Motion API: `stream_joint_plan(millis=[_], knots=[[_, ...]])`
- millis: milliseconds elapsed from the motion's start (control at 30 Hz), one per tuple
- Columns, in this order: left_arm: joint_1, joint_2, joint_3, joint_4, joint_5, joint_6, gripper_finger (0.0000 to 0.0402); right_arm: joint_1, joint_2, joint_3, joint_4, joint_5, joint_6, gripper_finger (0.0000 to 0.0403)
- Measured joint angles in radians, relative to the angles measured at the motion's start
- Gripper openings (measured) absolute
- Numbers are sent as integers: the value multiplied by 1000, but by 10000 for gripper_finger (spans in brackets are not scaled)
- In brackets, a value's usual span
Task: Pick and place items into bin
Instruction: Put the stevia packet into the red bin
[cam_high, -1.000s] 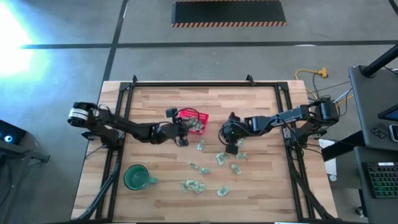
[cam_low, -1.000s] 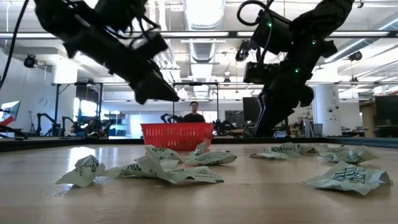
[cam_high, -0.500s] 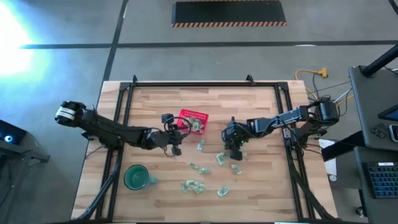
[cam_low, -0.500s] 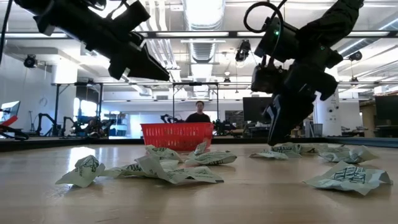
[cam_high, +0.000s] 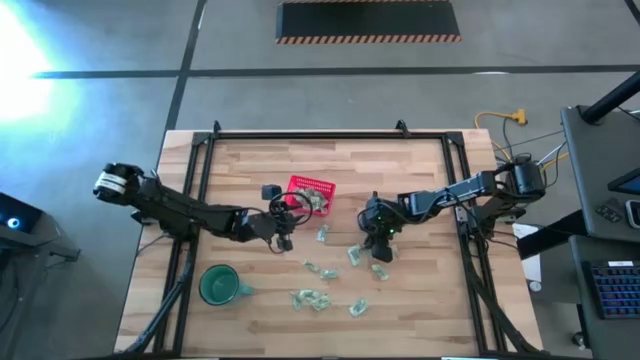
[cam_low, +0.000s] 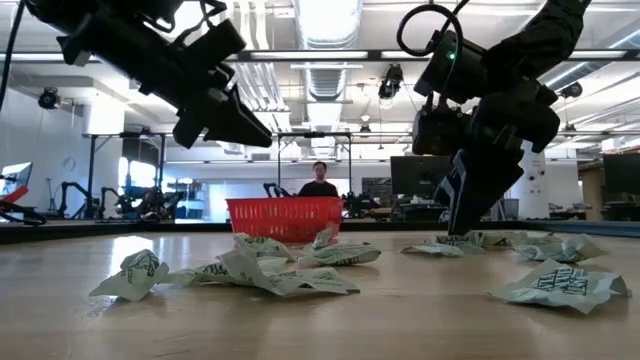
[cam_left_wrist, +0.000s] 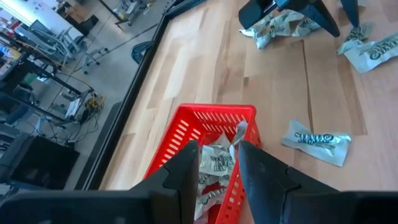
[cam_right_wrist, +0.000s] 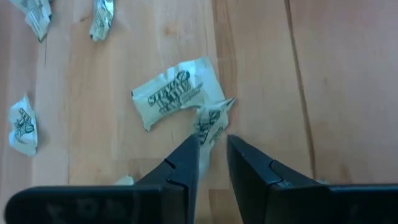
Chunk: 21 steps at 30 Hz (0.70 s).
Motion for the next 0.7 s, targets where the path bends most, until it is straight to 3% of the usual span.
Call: stream_joint_plan(millis=[400,700], knots=[[1,-1,0,-1,-26,1,98,17,0,-12,4,1,4,136],[1,-1,0,-1,-26,1,98,18,0,-12,-9,0,-8,76]])
